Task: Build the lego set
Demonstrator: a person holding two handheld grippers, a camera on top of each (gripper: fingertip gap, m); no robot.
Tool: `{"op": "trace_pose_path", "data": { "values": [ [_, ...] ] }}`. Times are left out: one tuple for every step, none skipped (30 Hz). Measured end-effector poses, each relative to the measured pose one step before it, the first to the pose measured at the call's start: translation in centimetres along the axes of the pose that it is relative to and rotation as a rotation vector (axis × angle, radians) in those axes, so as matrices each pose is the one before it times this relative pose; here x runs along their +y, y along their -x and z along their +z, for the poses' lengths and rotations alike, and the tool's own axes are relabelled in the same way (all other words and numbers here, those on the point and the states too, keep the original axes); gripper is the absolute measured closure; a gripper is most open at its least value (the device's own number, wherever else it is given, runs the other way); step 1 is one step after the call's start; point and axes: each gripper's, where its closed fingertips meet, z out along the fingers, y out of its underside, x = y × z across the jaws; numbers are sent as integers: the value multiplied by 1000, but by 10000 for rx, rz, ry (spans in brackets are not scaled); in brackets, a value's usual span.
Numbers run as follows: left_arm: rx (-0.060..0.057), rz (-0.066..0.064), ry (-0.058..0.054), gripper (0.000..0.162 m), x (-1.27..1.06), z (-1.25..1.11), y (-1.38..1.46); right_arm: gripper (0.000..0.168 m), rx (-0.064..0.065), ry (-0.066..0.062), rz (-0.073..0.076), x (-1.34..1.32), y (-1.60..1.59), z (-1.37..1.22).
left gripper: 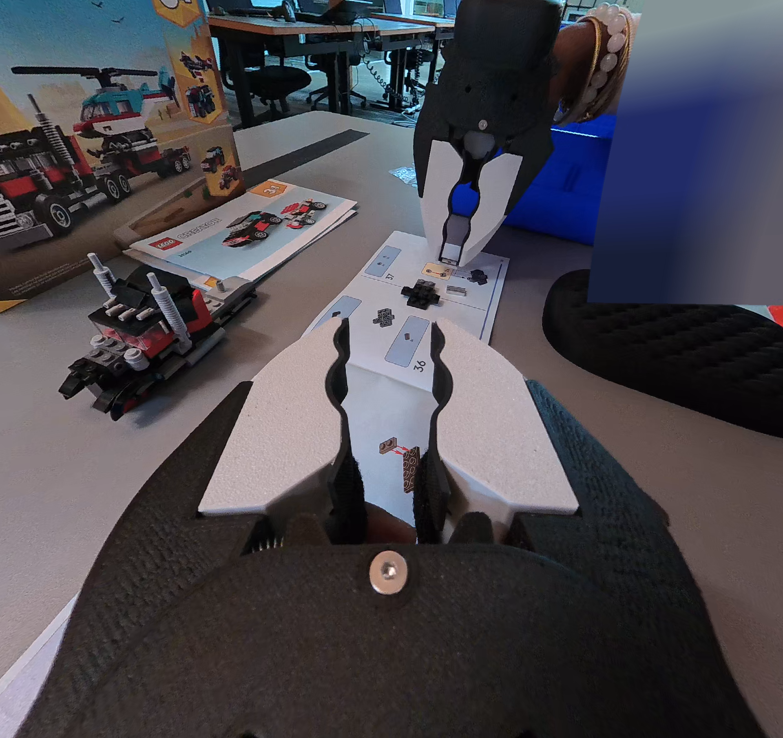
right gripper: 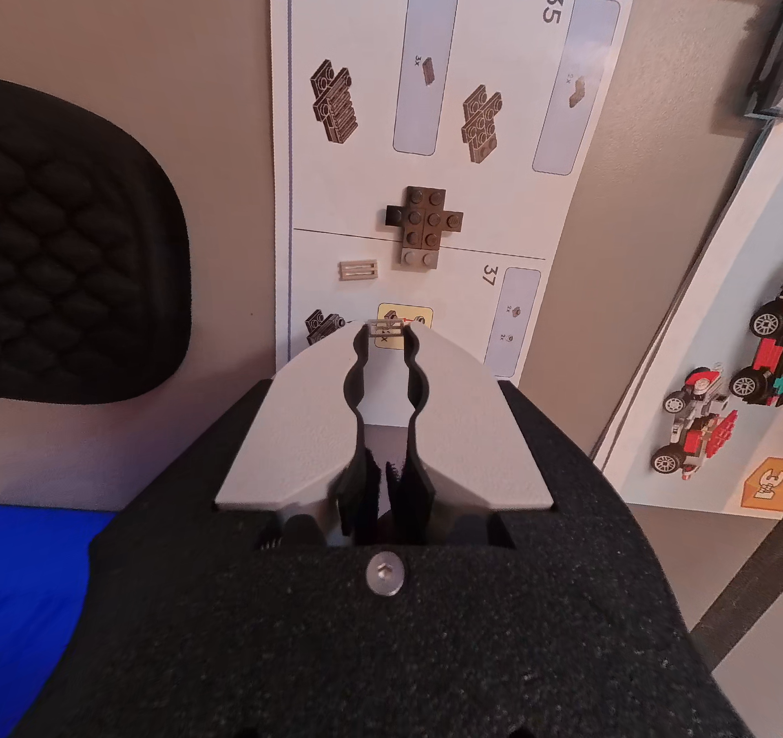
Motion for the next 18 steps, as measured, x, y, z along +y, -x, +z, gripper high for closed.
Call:
{"op": "trace_pose_path", "data": {
  "values": [
    [1,-6,5,125,14,7,0,152,5,-12,18,-18,-22,0],
    [5,-9,7,125,5,6,6,152,-21,-27,27,-38,18,11],
    [3,-4,5,125,4,5,-2,152,-3,-27,11,-62,27,25],
    [1,5,2,125,3,-2,2,152,30,-19,-17,-79,1,56],
    [-1,12,8,125,9,10,-15,152,68,16,-32,-24,-21,88],
    [1,17,14,125,16,6,-14,152,51,70,-49,52,7,139],
    [4,17,15,125,24,21,-20,152,13,70,-53,62,54,125],
    [2,10,17,125,18,12,-15,152,-5,31,-32,31,67,88],
    [1,3,18,125,25,25,0,152,-12,-10,2,-25,40,50],
    [3,-1,8,125,9,2,1,152,7,-45,28,-68,-5,-6],
    [0,-1,-1,125,-2,1,-1,152,15,-55,23,-89,-36,-38],
    [0,0,-3,125,-3,2,0,152,14,-38,5,-82,-33,-46],
    [2,0,-1,125,0,-5,6,152,4,-9,-11,-40,-6,-18],
    [1,1,3,125,1,11,-4,152,0,29,-23,16,14,3],
    [2,6,9,125,8,7,-1,152,-2,48,-27,40,8,21],
    [2,7,9,125,19,7,-14,152,-3,36,-24,31,18,27],
    [1,3,5,125,4,10,-2,152,-8,29,-17,28,14,1],
    [2,4,6,125,5,9,-3,152,3,13,-9,15,-11,-19]
  ]
}}
